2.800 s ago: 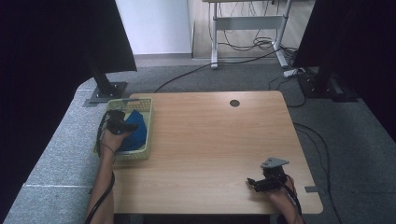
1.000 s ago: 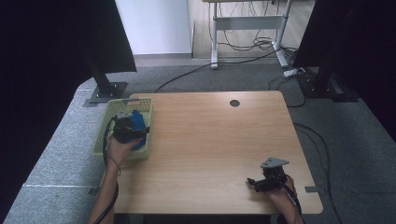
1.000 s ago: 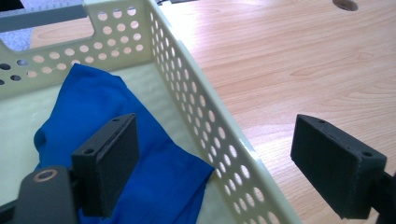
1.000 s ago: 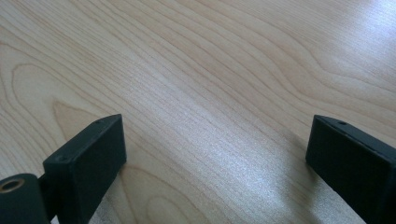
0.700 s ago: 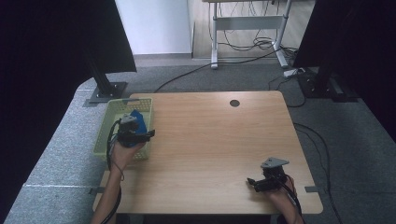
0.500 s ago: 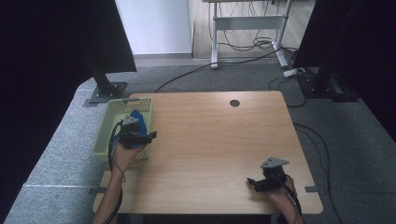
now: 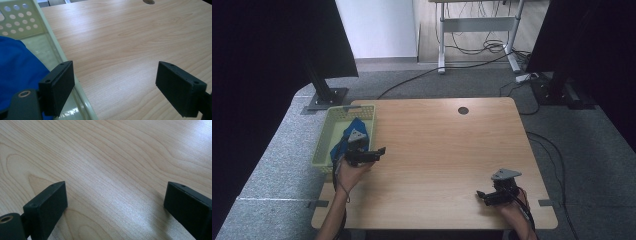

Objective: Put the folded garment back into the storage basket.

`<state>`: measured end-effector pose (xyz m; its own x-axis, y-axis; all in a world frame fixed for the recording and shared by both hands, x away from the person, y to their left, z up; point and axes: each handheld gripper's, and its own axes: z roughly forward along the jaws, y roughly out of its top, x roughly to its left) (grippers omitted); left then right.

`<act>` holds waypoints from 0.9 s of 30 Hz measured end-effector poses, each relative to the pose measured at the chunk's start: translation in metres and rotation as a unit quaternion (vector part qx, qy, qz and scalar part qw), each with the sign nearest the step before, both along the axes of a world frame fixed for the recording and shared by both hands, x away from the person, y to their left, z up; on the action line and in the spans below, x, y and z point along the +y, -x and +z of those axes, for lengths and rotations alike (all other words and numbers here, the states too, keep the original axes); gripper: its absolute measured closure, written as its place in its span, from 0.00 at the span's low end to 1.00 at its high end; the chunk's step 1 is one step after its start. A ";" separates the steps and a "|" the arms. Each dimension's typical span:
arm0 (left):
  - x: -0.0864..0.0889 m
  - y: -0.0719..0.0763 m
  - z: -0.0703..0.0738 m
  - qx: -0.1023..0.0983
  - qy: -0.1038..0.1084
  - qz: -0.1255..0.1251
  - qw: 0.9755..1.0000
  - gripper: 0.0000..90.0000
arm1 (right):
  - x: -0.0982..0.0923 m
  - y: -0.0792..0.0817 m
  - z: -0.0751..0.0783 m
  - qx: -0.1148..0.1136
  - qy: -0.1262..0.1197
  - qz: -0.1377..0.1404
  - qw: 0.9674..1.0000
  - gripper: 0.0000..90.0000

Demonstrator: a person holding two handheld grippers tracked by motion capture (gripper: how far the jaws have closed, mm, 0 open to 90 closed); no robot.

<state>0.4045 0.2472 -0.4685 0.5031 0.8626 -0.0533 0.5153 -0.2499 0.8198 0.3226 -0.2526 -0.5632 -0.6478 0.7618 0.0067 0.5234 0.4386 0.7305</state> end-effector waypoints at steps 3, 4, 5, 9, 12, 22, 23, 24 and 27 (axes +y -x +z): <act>-0.003 0.010 -0.002 -0.006 -0.002 -0.007 1.000 0.17 | 0.000 0.000 0.000 0.000 0.000 0.000 1.000 0.05; -0.003 0.010 -0.002 -0.006 -0.002 -0.007 1.000 0.17 | 0.000 0.000 0.000 0.000 0.000 0.000 1.000 0.05; -0.005 0.013 -0.003 -0.008 -0.004 -0.009 1.000 0.17 | 0.000 0.000 0.000 0.000 0.000 0.000 1.000 0.05; -0.007 0.019 -0.006 -0.008 -0.003 -0.013 1.000 0.17 | 0.000 0.000 0.000 0.000 0.000 0.000 1.000 0.05; -0.009 0.024 -0.009 -0.006 -0.001 -0.018 1.000 0.17 | 0.000 0.000 0.000 0.000 0.000 0.000 1.000 0.05; -0.018 0.040 -0.017 -0.003 0.005 -0.035 0.999 0.17 | 0.000 0.000 0.000 0.000 0.000 0.000 1.000 0.05; -0.018 0.040 -0.017 -0.003 0.005 -0.035 0.999 0.17 | 0.000 0.000 0.000 0.000 0.000 0.000 1.000 0.05; -0.021 0.047 -0.021 -0.003 0.003 -0.041 0.999 0.17 | 0.000 0.000 0.000 0.000 0.000 0.000 1.000 0.05; -0.022 0.050 -0.024 -0.001 0.002 -0.043 0.999 0.17 | 0.000 0.000 0.000 0.000 0.000 0.000 1.000 0.05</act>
